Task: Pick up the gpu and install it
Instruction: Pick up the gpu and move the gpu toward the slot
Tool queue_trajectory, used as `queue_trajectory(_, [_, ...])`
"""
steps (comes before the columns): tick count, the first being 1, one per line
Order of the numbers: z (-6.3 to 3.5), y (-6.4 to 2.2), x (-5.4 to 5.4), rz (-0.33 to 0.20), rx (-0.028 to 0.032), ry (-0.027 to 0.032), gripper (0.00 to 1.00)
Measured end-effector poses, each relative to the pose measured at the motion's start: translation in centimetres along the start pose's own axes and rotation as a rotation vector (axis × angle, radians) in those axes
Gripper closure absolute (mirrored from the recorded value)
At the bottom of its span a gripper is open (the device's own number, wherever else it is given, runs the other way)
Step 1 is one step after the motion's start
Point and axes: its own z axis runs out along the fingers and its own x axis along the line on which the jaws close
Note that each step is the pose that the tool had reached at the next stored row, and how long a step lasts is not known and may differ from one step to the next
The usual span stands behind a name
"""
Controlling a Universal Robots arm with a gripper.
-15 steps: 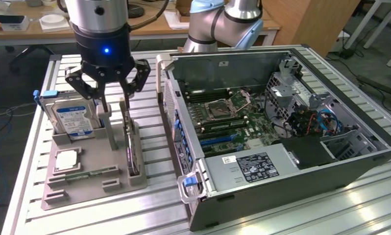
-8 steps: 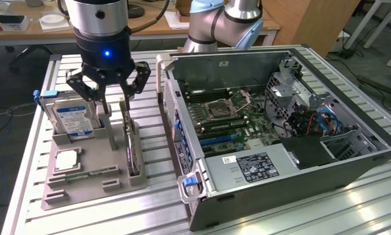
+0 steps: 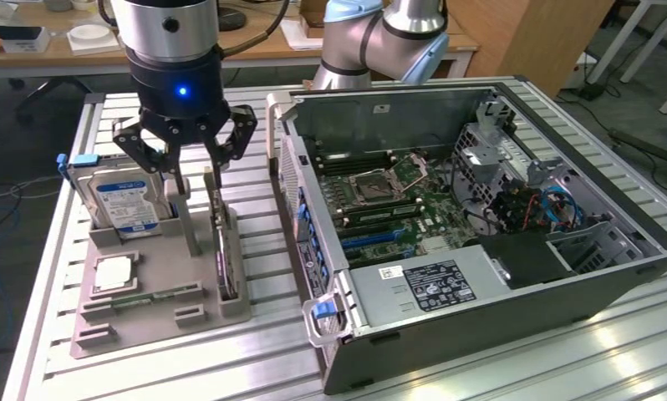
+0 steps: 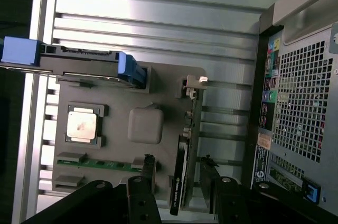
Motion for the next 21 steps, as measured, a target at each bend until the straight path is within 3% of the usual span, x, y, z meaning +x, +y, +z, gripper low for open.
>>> queue_trajectory(6, [0.5, -0.05, 0.0, 0.0, 0.0, 0.0, 0.53])
queue_trajectory(15, [0.68, -1.38, 0.1, -0.003, 0.0001, 0.0001, 0.53])
queue_trajectory(21, [1.28, -1.44, 0.0, -0.004, 0.0002, 0.0004, 0.53])
